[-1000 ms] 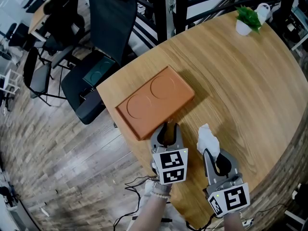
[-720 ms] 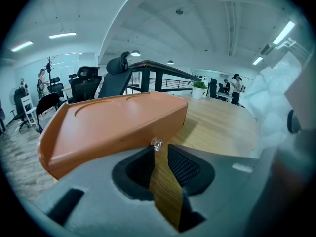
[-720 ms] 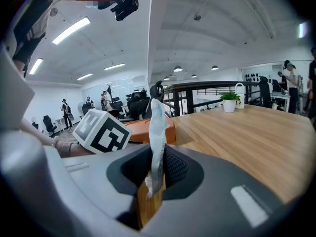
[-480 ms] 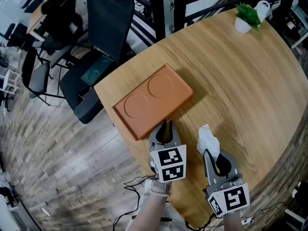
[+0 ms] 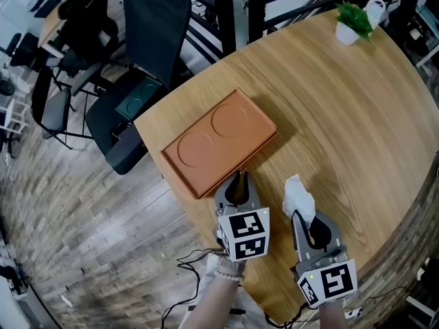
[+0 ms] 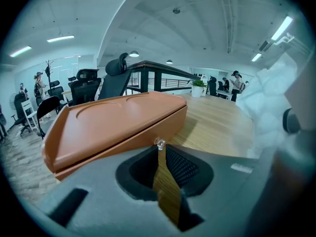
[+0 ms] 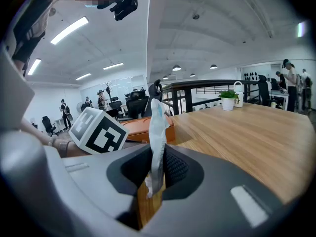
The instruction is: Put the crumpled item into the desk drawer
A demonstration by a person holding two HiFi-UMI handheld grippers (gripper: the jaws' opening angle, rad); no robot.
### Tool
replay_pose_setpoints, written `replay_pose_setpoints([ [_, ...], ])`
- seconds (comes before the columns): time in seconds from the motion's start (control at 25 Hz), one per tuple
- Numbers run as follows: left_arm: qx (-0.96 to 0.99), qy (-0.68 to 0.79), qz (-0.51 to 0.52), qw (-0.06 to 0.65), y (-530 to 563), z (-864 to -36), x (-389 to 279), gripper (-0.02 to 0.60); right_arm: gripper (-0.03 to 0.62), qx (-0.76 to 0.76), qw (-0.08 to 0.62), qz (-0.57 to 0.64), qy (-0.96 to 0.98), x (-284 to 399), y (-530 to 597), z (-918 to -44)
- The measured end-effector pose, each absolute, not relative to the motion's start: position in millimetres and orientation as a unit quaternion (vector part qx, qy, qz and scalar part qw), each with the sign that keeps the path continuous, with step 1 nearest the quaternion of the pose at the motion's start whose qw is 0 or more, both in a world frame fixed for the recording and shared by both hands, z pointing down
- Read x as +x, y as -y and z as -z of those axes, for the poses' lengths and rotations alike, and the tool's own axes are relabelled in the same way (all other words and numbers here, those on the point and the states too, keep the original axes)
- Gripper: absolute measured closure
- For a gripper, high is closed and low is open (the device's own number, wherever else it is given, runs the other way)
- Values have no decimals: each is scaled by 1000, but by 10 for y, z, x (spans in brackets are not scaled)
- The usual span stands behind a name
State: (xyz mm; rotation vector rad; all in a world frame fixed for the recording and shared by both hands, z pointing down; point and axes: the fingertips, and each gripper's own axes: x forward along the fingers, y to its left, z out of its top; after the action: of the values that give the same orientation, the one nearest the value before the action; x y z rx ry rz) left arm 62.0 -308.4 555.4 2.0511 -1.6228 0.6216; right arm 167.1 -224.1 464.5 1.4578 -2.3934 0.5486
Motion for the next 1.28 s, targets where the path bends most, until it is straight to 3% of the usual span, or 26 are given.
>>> replay_pose_setpoints([
  [1.28,750,575,-238,222,2700,-5548,955,535,531,517,142,-186,823,1806,2264,-4594],
])
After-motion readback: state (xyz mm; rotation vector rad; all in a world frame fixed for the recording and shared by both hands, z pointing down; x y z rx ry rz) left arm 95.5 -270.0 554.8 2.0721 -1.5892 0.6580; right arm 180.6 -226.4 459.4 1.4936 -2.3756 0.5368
